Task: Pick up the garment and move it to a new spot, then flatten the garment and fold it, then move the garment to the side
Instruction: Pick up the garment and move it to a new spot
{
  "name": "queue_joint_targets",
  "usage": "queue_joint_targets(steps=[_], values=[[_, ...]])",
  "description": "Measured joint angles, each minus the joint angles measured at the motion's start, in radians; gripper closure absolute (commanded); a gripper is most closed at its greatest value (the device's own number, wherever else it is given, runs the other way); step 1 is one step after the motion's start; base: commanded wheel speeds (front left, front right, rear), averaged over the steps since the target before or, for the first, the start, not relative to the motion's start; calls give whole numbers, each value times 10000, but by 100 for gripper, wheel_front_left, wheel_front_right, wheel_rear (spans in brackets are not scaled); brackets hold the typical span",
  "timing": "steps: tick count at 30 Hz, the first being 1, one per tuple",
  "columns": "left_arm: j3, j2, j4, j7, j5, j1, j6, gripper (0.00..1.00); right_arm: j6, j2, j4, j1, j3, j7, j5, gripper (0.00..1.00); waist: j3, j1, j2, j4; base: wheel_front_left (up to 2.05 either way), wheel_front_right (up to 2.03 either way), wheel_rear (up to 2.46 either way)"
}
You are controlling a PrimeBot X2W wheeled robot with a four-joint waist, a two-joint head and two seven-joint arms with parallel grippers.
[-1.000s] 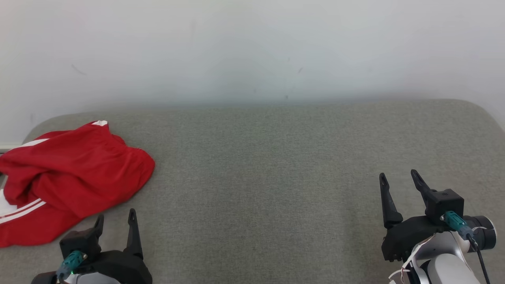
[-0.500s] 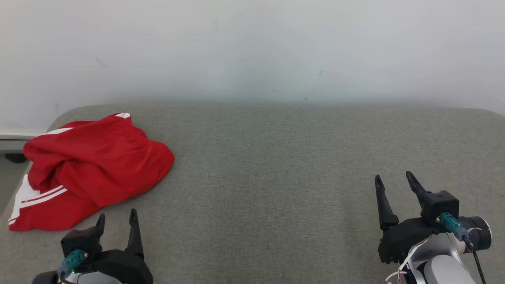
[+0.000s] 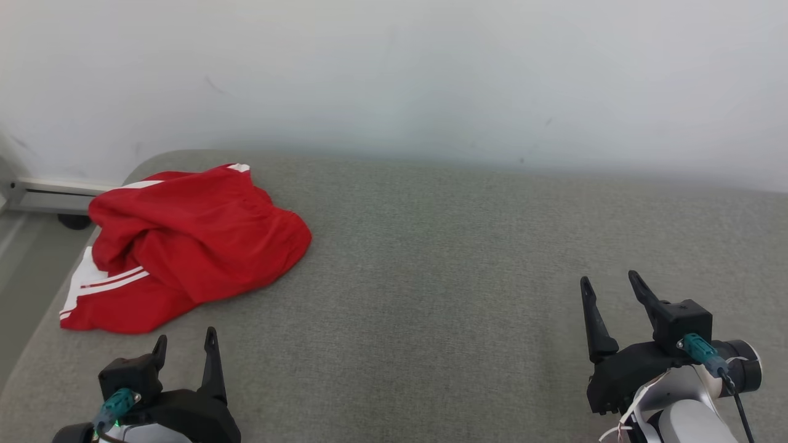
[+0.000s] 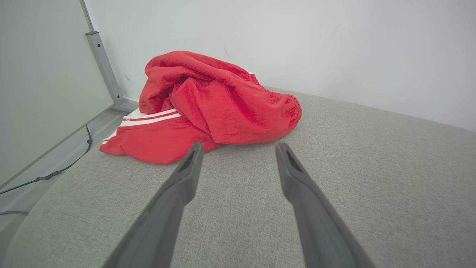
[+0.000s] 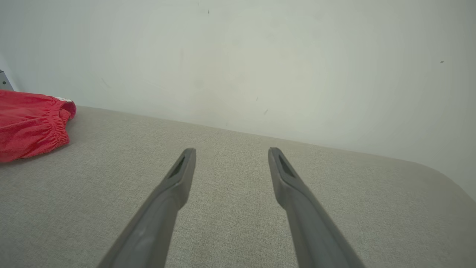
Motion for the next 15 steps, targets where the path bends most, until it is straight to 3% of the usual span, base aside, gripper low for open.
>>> queue_joint_targets(steps=[15], values=[[-31, 8, -10, 92, 12, 1, 0, 0, 163, 107, 194, -5, 211, -75, 44, 0, -49, 0, 0, 739, 0, 0, 0]])
